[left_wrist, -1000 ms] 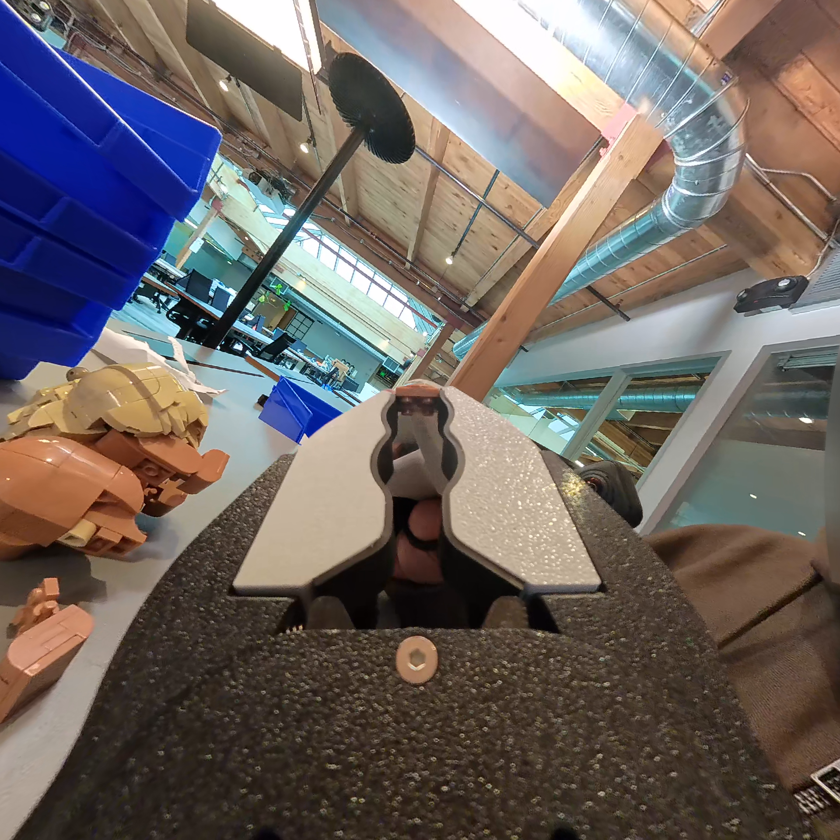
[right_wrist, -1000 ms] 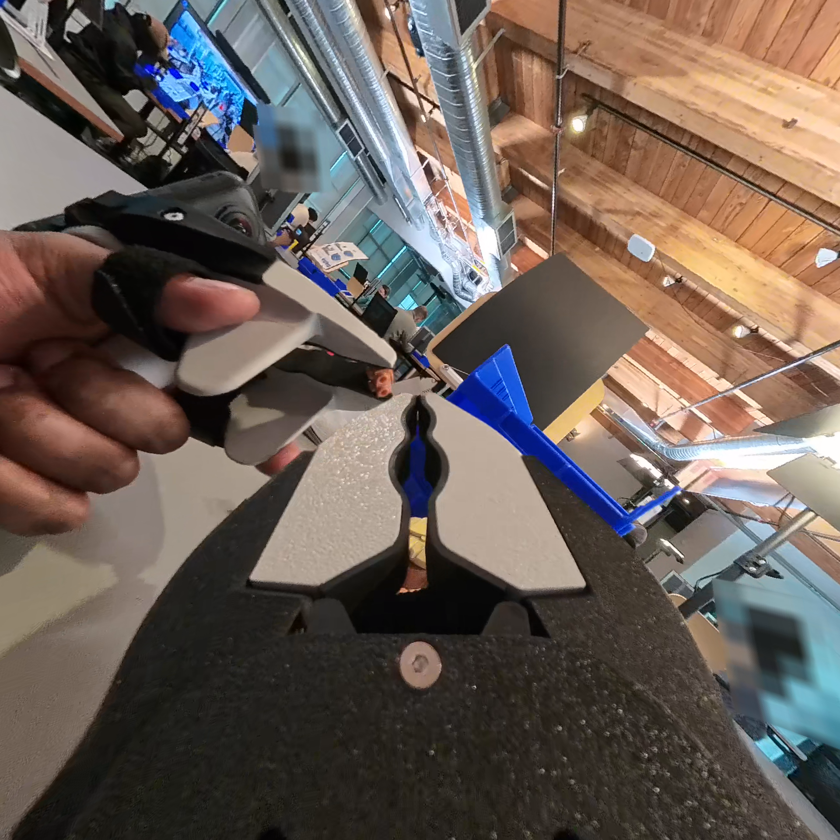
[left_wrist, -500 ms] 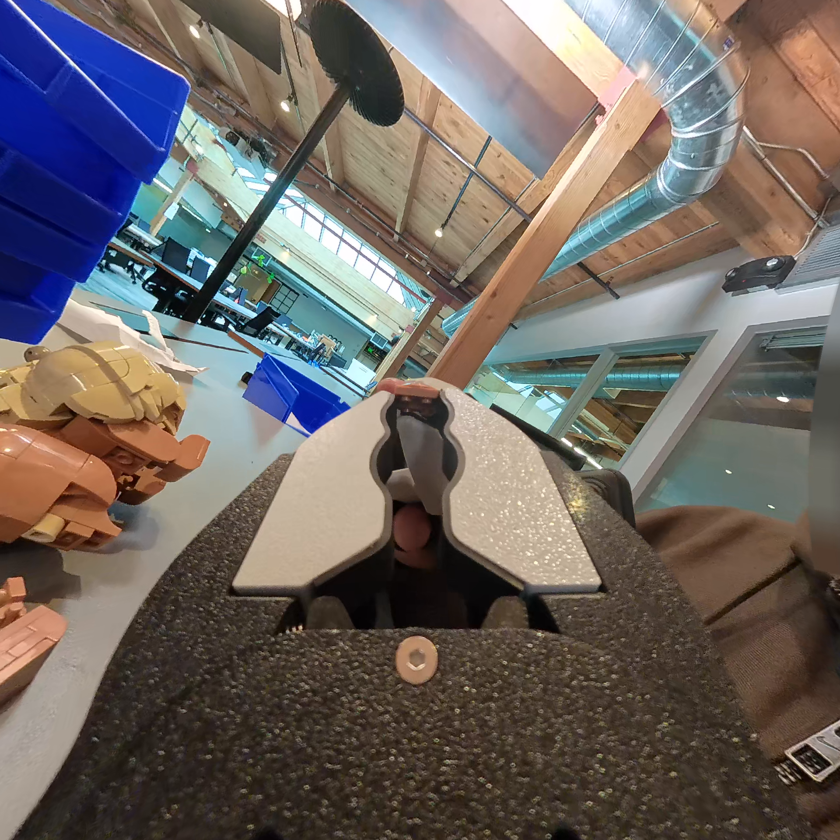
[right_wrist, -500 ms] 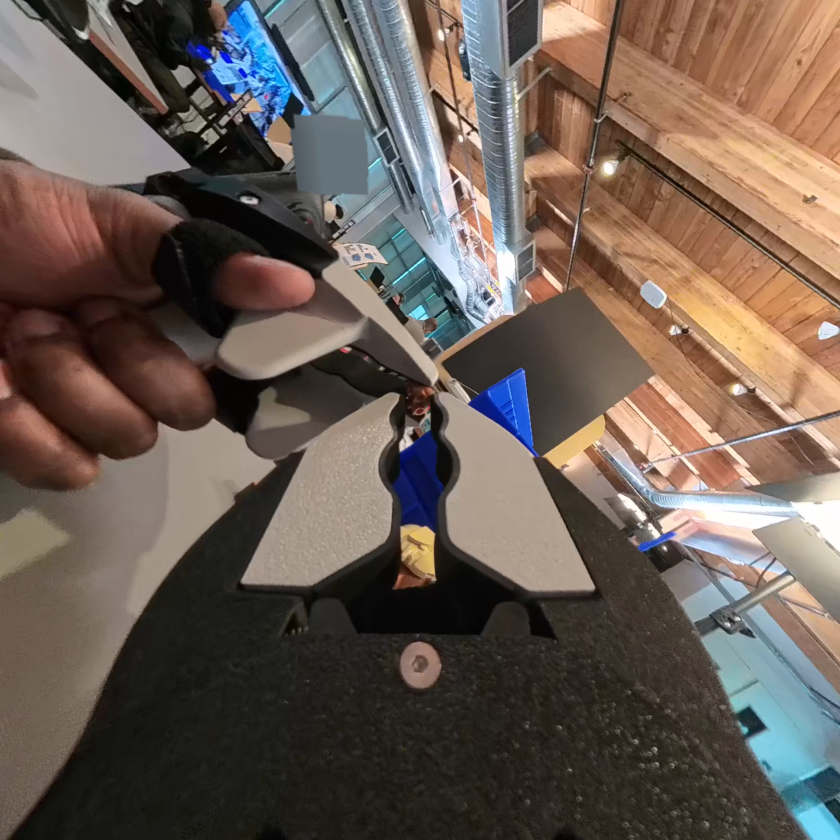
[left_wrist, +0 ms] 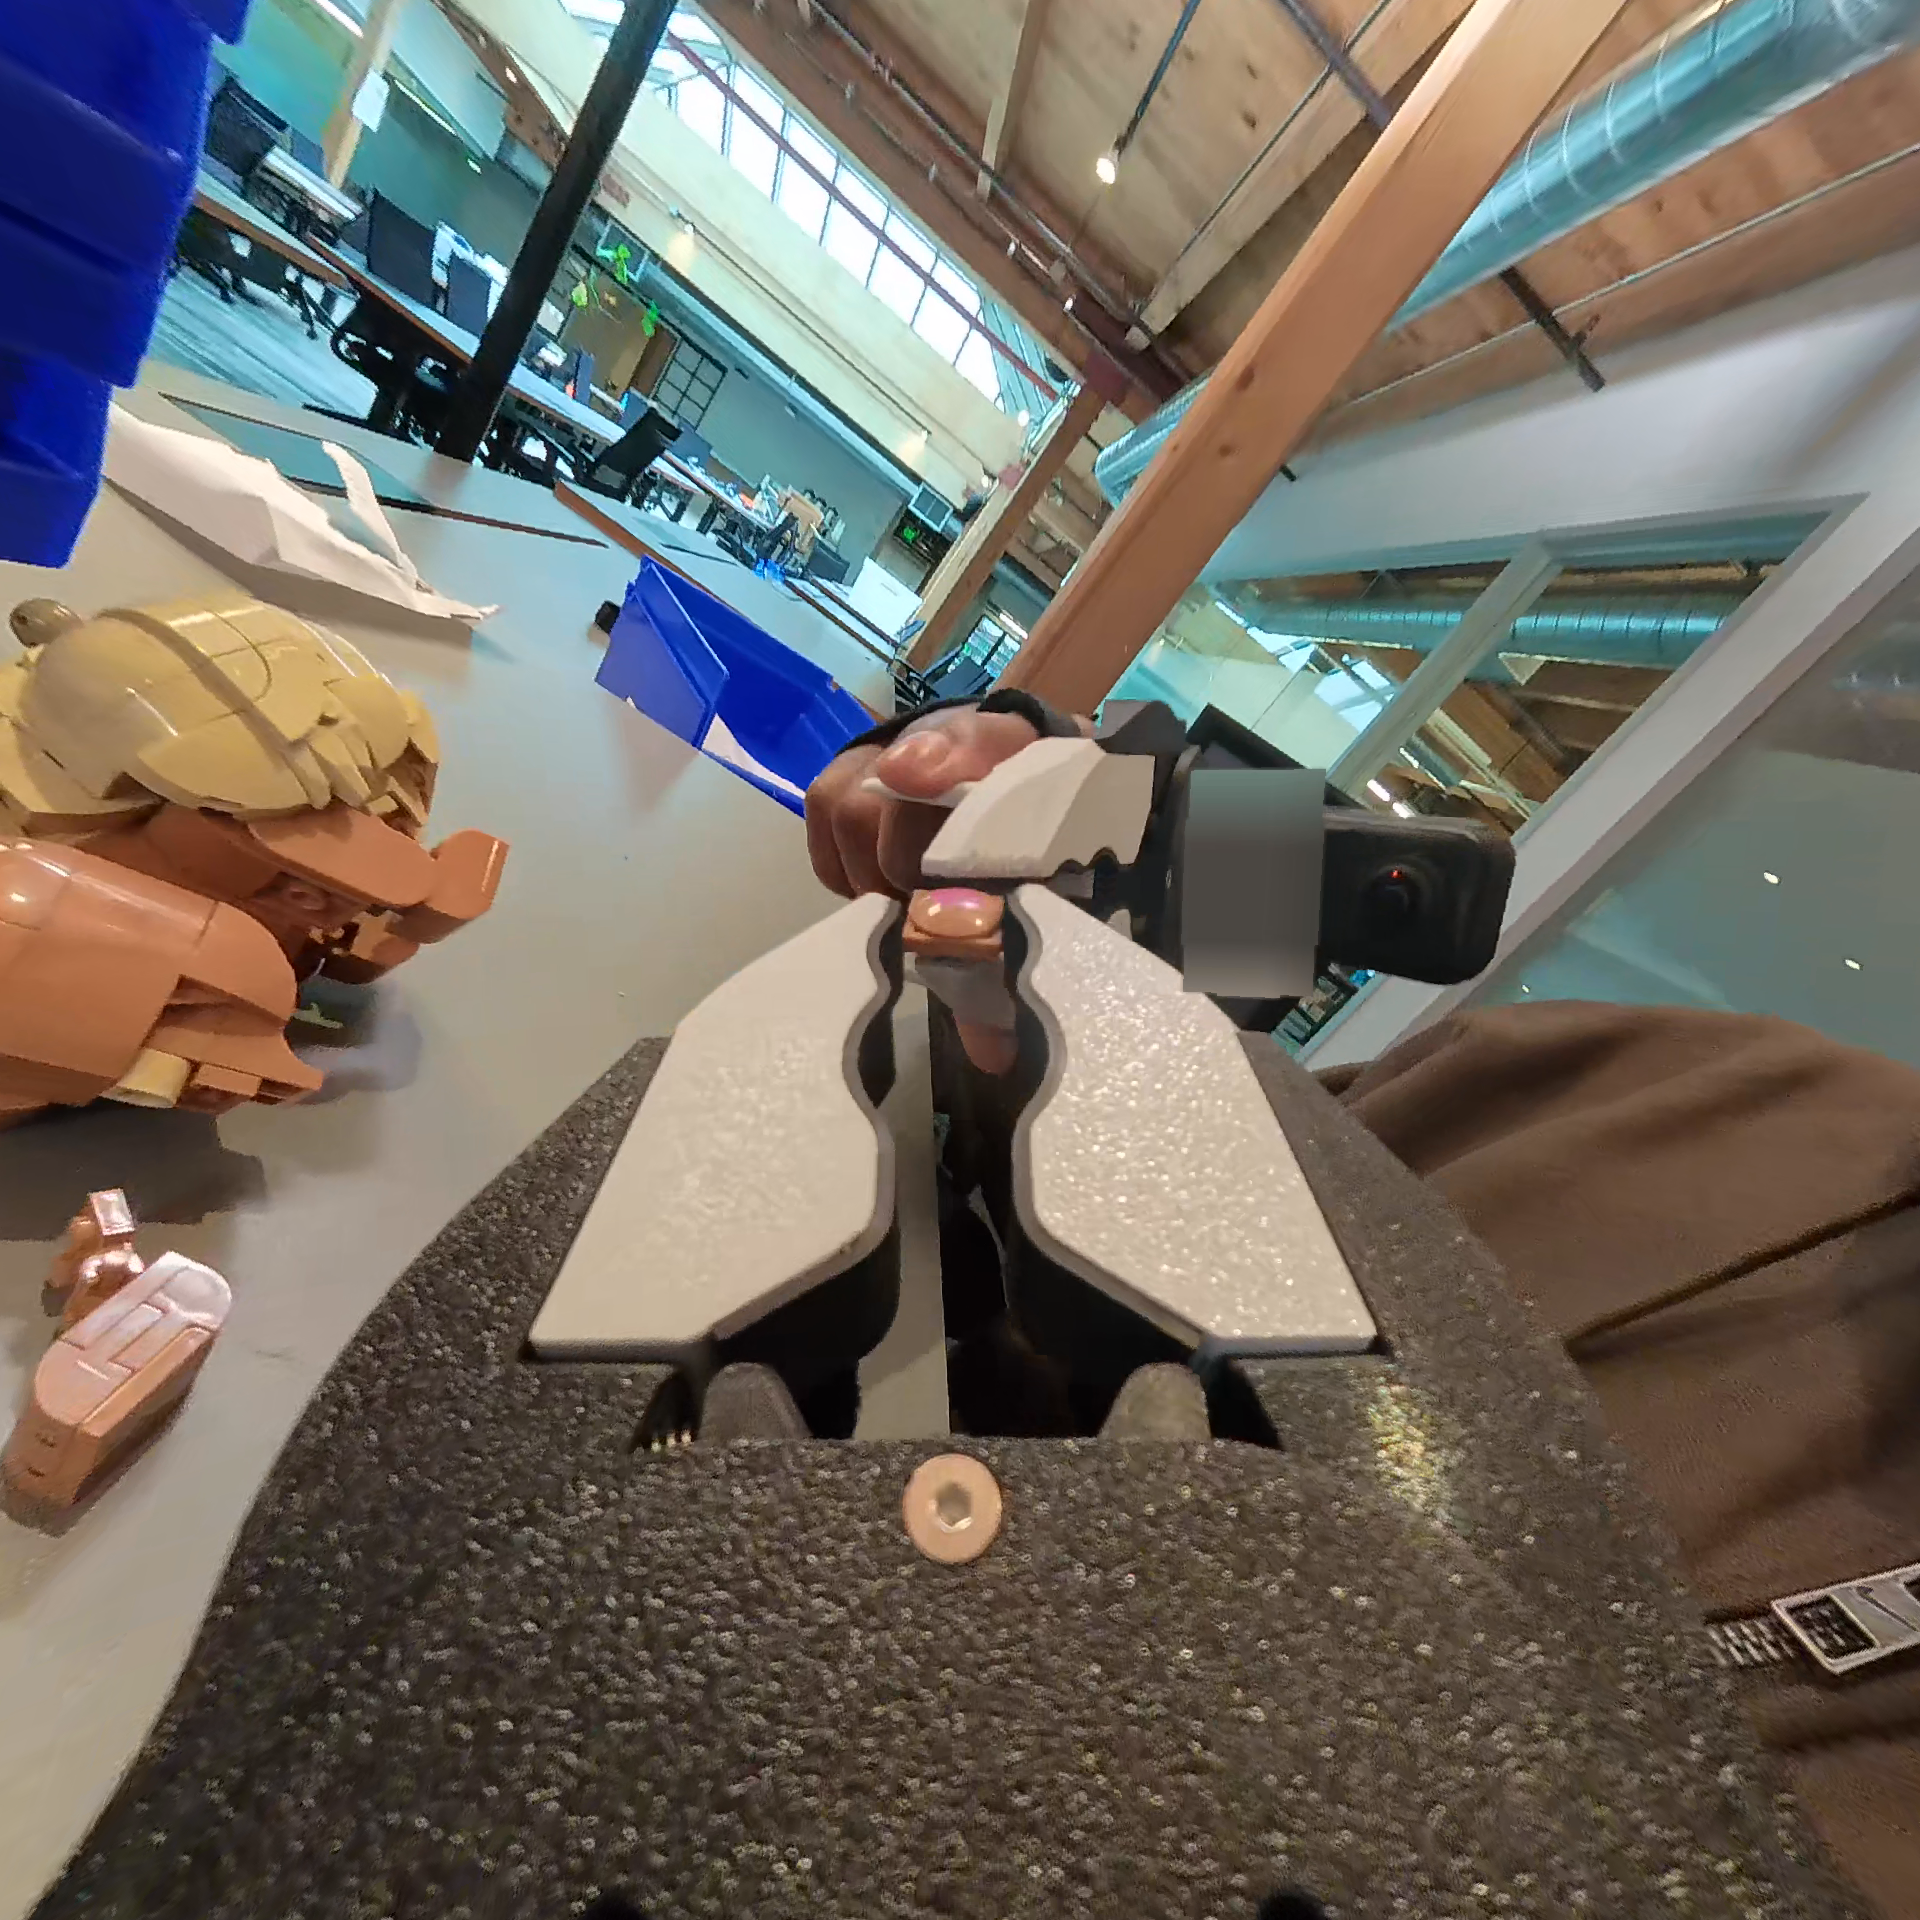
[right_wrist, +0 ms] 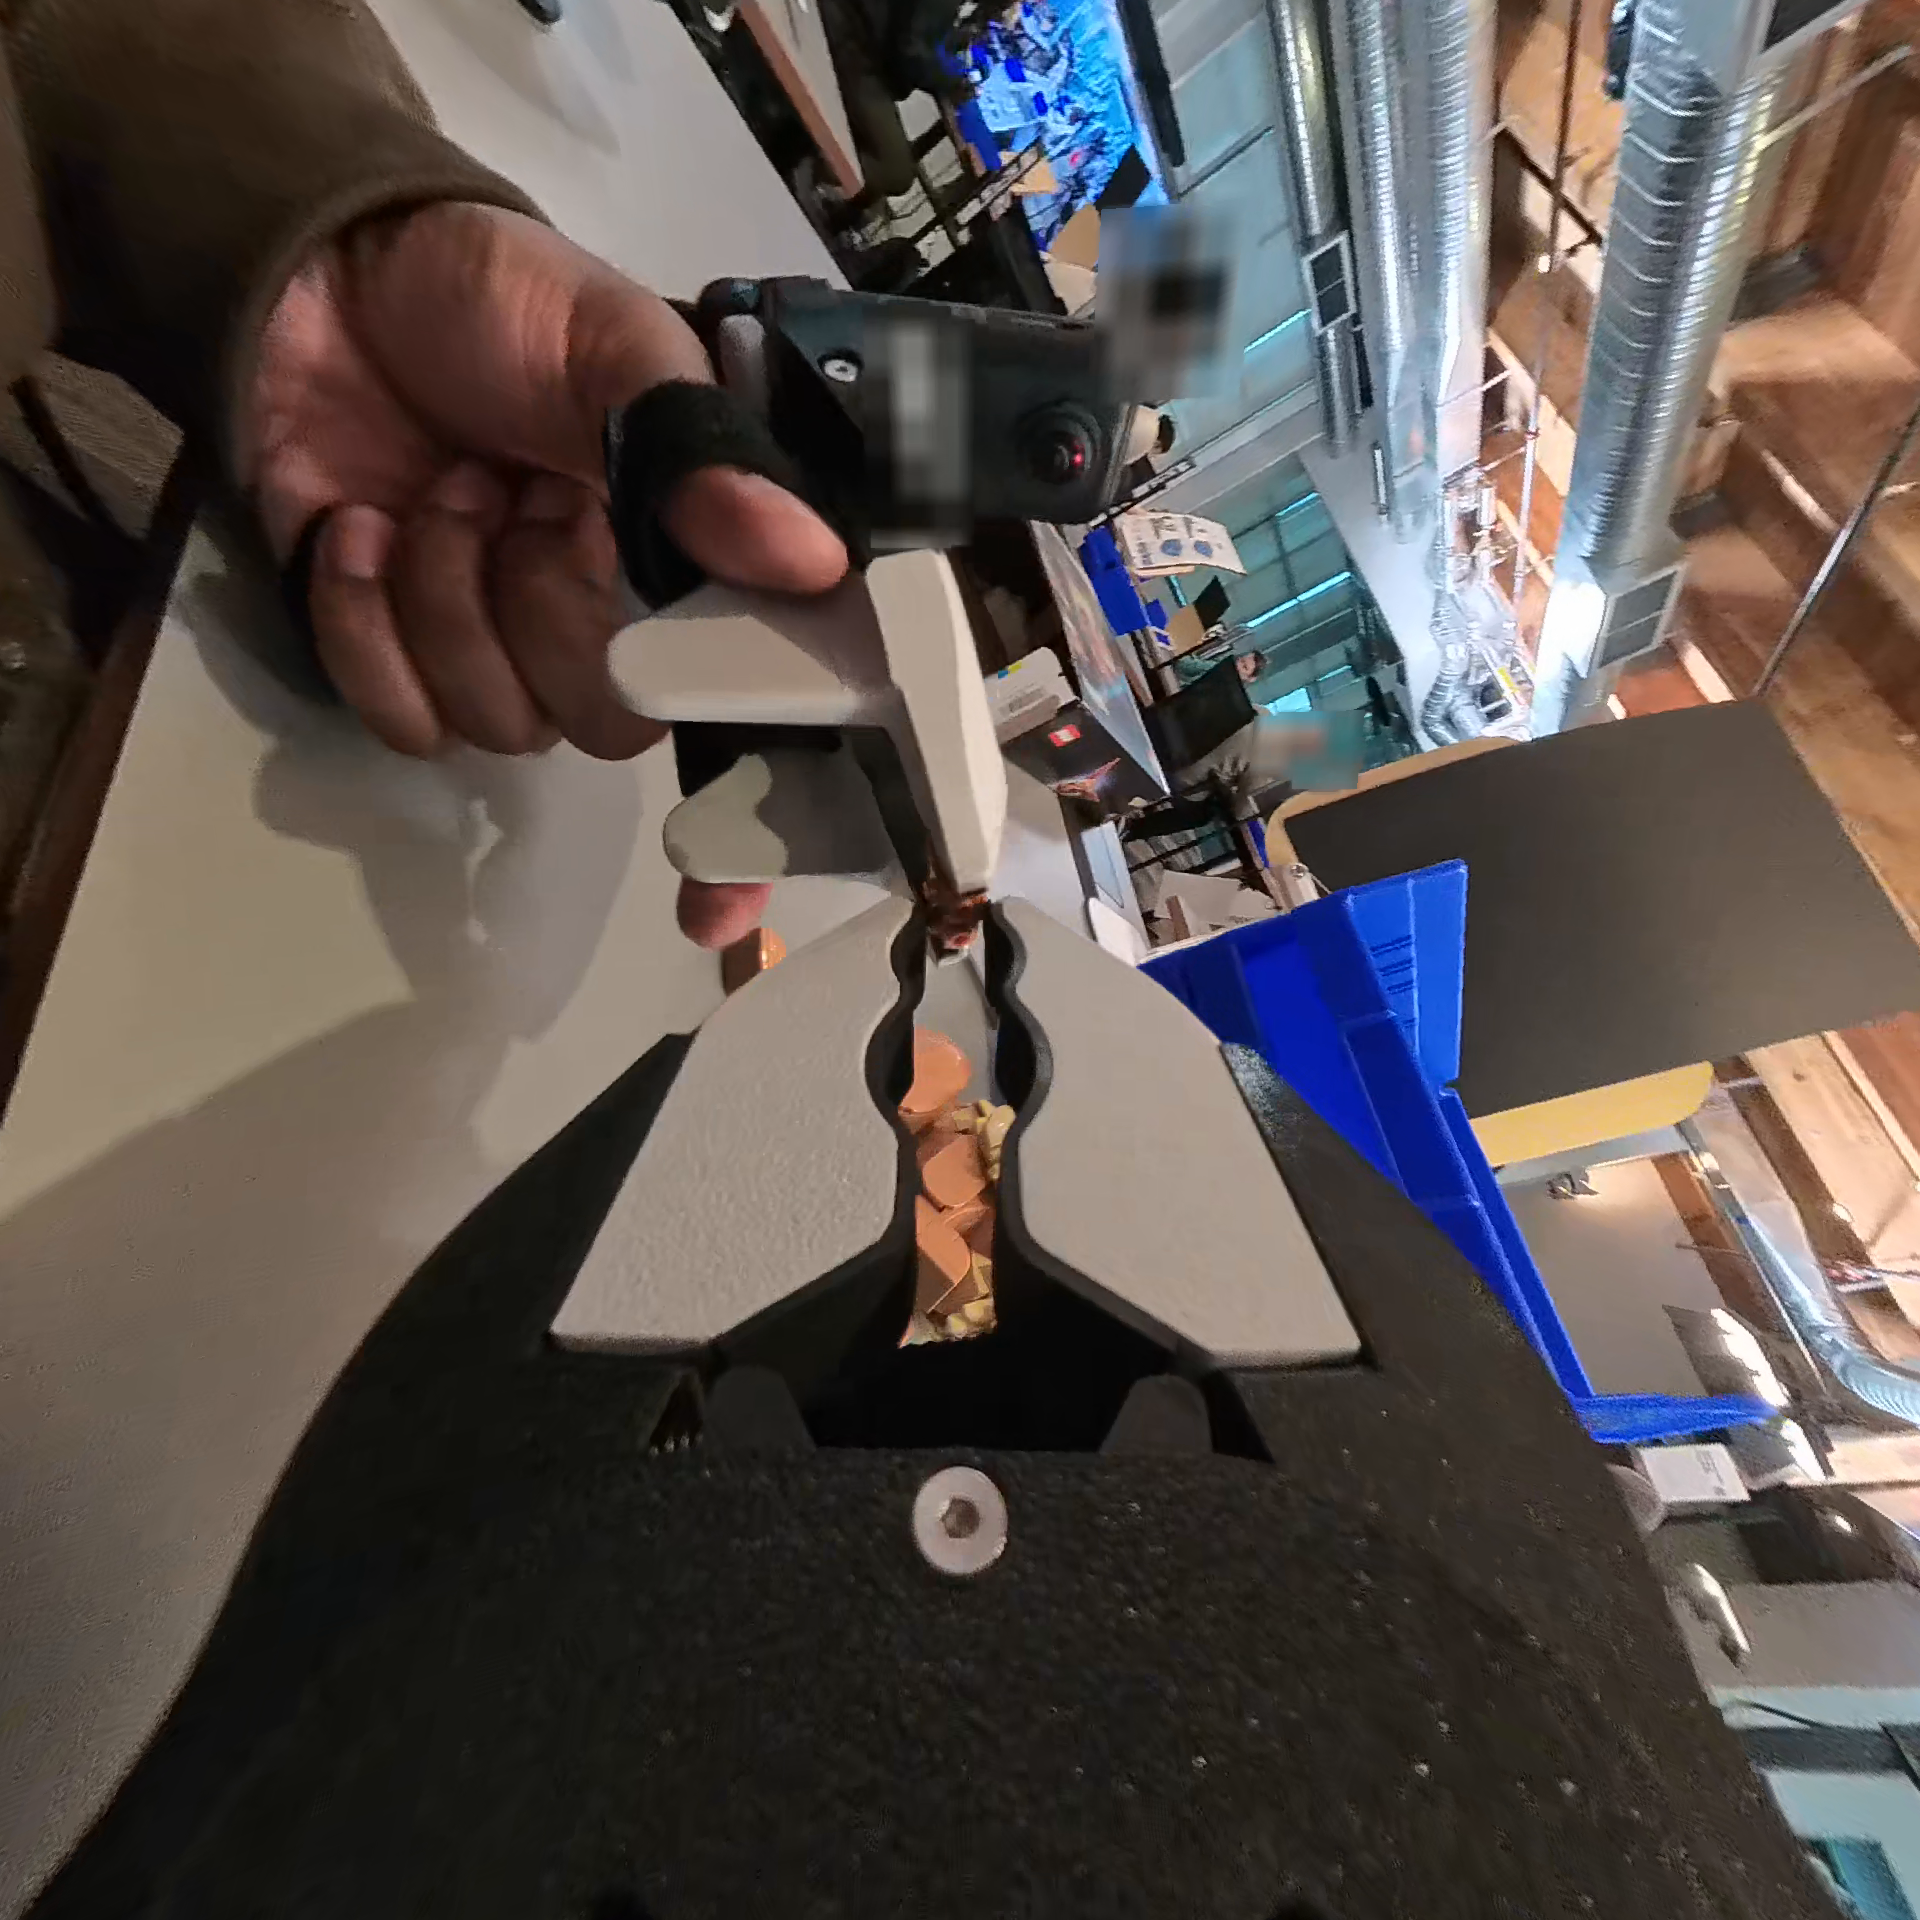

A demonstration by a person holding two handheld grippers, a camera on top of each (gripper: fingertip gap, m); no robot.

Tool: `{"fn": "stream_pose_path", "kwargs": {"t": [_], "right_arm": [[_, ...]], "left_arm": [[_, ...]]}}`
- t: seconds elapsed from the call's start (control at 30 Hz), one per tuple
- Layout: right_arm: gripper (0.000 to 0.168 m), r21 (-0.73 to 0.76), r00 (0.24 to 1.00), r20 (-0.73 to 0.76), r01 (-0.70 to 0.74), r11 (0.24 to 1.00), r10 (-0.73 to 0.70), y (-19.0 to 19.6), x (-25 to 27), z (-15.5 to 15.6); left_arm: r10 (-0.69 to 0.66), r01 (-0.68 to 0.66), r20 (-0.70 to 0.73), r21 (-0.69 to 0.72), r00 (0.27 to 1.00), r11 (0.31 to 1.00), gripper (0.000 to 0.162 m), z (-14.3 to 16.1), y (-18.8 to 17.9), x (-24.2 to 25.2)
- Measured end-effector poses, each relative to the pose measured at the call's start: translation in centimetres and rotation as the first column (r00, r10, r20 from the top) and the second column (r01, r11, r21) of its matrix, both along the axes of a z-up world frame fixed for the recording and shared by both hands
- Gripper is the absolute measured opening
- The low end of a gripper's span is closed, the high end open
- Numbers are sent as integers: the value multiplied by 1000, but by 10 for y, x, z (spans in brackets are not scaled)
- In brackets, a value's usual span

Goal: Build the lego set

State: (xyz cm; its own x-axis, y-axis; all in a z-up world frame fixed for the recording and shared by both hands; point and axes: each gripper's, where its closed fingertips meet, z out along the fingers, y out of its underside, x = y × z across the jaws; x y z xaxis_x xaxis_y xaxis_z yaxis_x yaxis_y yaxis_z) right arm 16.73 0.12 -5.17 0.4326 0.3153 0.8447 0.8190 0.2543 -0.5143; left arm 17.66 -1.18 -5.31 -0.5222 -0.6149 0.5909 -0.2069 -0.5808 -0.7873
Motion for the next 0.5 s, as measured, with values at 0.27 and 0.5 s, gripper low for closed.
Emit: {"fn": "stream_pose_path", "kwargs": {"t": [0.27,0.5], "right_arm": [[12,82,999,-47,18,996,-15,3,-1,12],[24,298,987,-27,157,942,-156,10,-9,14]], "left_arm": [[10,-8,84,-33,996,999,17,10,3,-5],[87,-79,120,-68,989,995,17,15,13,-6]]}}
